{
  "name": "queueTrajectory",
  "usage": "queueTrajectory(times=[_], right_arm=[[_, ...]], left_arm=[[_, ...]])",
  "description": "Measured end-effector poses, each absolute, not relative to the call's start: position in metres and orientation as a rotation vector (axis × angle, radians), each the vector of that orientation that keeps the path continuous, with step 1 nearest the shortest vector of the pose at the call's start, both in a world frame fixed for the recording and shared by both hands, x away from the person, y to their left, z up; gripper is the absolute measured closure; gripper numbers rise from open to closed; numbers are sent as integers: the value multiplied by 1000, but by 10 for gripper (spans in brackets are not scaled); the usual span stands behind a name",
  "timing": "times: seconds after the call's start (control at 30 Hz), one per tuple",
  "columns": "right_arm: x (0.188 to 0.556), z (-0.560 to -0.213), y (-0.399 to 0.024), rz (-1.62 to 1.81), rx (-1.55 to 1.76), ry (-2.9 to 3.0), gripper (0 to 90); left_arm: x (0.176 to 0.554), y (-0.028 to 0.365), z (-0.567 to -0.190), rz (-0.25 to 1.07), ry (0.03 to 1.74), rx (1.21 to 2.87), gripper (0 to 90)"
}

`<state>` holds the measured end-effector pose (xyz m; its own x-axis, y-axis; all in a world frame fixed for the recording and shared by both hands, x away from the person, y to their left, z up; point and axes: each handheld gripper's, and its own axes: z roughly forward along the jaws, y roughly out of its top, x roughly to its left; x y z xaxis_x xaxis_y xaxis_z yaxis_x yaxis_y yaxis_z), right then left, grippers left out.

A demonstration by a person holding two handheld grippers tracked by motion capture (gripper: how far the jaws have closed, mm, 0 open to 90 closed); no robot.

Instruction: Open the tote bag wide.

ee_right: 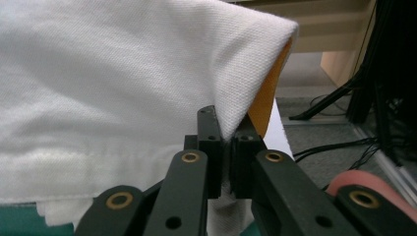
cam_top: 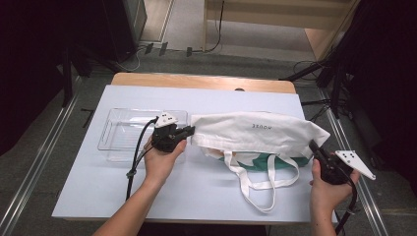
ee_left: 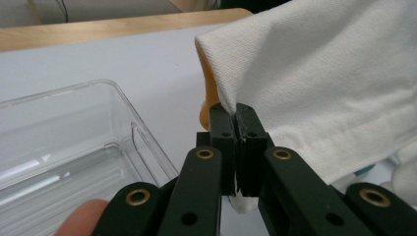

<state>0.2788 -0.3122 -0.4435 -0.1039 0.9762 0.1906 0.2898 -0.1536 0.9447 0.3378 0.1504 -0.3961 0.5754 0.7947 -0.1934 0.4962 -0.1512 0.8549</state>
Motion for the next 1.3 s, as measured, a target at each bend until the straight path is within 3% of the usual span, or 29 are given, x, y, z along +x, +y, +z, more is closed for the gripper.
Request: queueTrajectory(times=[0.1, 0.2, 0.33, 0.43, 0.47, 0.57, 0.73, 0.9, 1.0, 1.1, 1.3], right_arm=[[273, -440, -316, 1314, 1507, 1412, 543], [244, -434, -316, 1220, 1510, 1393, 367], [223, -432, -321, 1250, 1538, 1390, 351], [204, -441, -317, 1267, 1531, 1426, 394], [197, -450, -309, 1315, 1531, 1479, 449], [196, -459, -292, 1355, 1517, 1586, 469], [213, -472, -255, 1313, 1551, 1739, 411], [229, -486, -226, 1234, 1559, 1883, 436], [232, -492, -218, 1142, 1571, 1948, 630], [231, -492, -225, 1175, 1609, 1918, 880], [216, -473, -215, 1345, 1407, 1892, 885]], left_arm=[[334, 151, -391, 365, 1040, 1770, 839], [333, 149, -391, 400, 1045, 1791, 900], [340, 147, -394, 374, 1106, 1758, 900], [342, 144, -395, 372, 1125, 1741, 900], [342, 143, -395, 371, 1126, 1740, 900], [342, 141, -394, 369, 1128, 1731, 900], [343, 141, -393, 357, 1128, 1721, 900], [344, 143, -394, 342, 1129, 1719, 900], [344, 144, -395, 339, 1125, 1721, 900], [343, 145, -395, 340, 1123, 1719, 900], [342, 143, -394, 349, 1126, 1715, 900]])
